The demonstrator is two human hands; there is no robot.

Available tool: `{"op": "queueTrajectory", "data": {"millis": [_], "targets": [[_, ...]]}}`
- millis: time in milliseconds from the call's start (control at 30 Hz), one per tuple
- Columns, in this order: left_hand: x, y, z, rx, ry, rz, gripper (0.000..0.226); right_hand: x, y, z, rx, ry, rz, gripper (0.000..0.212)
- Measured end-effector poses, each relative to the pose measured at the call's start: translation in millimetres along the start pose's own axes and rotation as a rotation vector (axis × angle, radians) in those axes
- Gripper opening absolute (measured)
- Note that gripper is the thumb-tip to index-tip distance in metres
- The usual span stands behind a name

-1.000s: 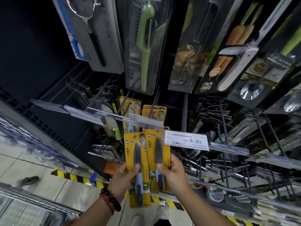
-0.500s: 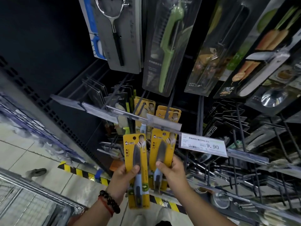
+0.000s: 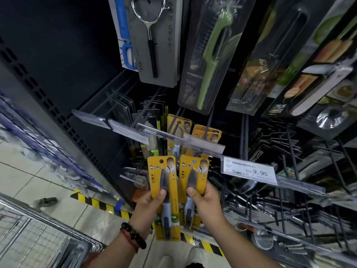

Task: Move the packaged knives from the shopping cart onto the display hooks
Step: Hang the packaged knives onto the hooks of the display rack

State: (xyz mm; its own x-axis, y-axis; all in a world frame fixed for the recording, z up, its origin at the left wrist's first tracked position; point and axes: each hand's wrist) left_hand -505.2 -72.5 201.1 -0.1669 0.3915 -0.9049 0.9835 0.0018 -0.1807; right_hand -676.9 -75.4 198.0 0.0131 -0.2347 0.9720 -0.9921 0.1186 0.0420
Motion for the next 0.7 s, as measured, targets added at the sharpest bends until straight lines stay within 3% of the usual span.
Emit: {"op": "queueTrajectory", "data": {"millis": [400, 700], "targets": [[-3.5, 0.8, -0.4, 0.009, 0.007, 0.017, 0.043, 26.8, -1.5, 5.2, -0.070, 0.018, 0.037, 0.026], [-7.3, 2.4, -1.9, 0.030, 0.031, 0.005, 0.034, 34.4, -3.5, 15.7, -0.124, -0.022, 0.027, 0.021]]}}
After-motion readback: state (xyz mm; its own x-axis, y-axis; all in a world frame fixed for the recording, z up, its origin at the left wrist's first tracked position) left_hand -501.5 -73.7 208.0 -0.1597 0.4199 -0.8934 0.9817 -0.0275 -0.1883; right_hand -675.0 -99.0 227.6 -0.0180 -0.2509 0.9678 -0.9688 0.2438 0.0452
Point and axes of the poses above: each hand's wrist, its own z-axis towards the middle knuckle, its own y-axis out of the back of the hand, x = y × z, and after that the axes turned 4 degrees about -y, right-handed
